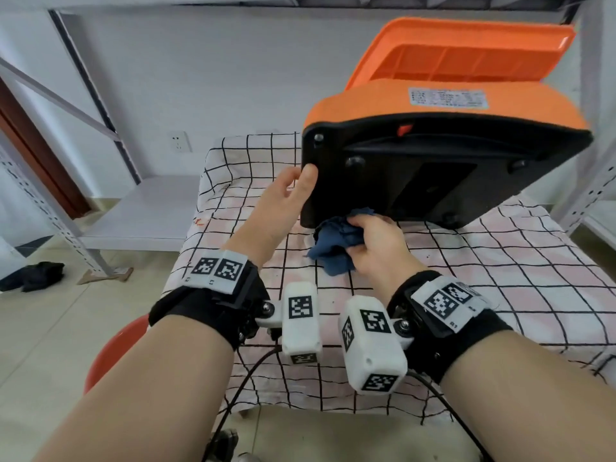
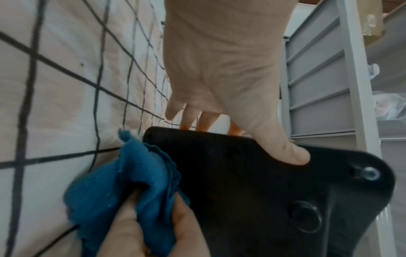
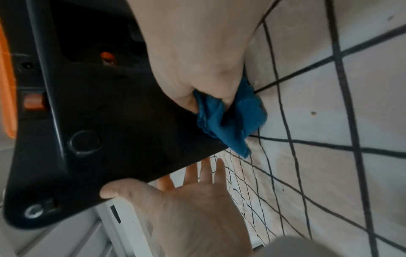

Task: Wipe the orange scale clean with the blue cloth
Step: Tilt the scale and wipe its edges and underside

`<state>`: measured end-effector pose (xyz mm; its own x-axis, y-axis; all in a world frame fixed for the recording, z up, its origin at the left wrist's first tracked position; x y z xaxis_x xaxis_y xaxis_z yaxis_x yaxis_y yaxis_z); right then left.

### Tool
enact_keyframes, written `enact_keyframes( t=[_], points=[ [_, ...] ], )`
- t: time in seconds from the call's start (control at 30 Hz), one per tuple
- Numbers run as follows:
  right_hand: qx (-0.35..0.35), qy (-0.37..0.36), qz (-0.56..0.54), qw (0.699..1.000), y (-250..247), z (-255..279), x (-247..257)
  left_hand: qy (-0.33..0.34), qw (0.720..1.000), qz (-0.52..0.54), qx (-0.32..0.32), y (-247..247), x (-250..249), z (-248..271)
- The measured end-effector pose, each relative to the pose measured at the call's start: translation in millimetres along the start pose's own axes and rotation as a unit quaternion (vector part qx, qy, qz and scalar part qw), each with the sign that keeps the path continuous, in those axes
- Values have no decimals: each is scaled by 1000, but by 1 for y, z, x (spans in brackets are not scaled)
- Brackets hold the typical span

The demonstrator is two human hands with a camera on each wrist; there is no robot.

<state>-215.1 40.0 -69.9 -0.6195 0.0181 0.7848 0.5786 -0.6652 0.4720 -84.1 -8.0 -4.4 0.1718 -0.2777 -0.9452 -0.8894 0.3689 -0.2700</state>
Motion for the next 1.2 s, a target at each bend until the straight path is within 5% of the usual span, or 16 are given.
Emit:
enact_keyframes(
  t=[0.3,0.47,0.67,0.77,0.9,1.07,1.13,1.2],
  points=[
    [17,-59,3,998,-3,15,22,34,994,19,-99,-12,7,-12],
    [26,-66,-13,997,-6,21,31,88,994,-64,-14,7,-6,-6],
    [38,-137,36,989,-2,28,41,55,995,-83,-20,10,9,-4],
    [-4,-332,179,926,1,39,75,80,991,-92,-45,15,-3,-6],
    [9,-546,343,764,4,59,101,103,988,-100,-65,25,-26,-12],
    [113,-523,559,634,-6,46,55,84,990,-88,-76,26,-30,-15],
    [135,-468,616,619,-12,39,38,73,992,-71,-76,25,-30,-16],
    [127,-437,617,642,-14,35,38,73,993,-60,-77,23,-30,-17]
  ],
)
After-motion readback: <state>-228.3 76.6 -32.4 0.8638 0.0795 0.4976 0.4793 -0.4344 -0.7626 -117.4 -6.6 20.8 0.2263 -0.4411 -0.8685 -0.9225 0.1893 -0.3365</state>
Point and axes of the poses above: each hand's wrist, its own z-axis away from the middle knuckle, its own y-axis out of the palm, x = y × z, the point moved 5 cm from there along -z, towards the middle knuckle
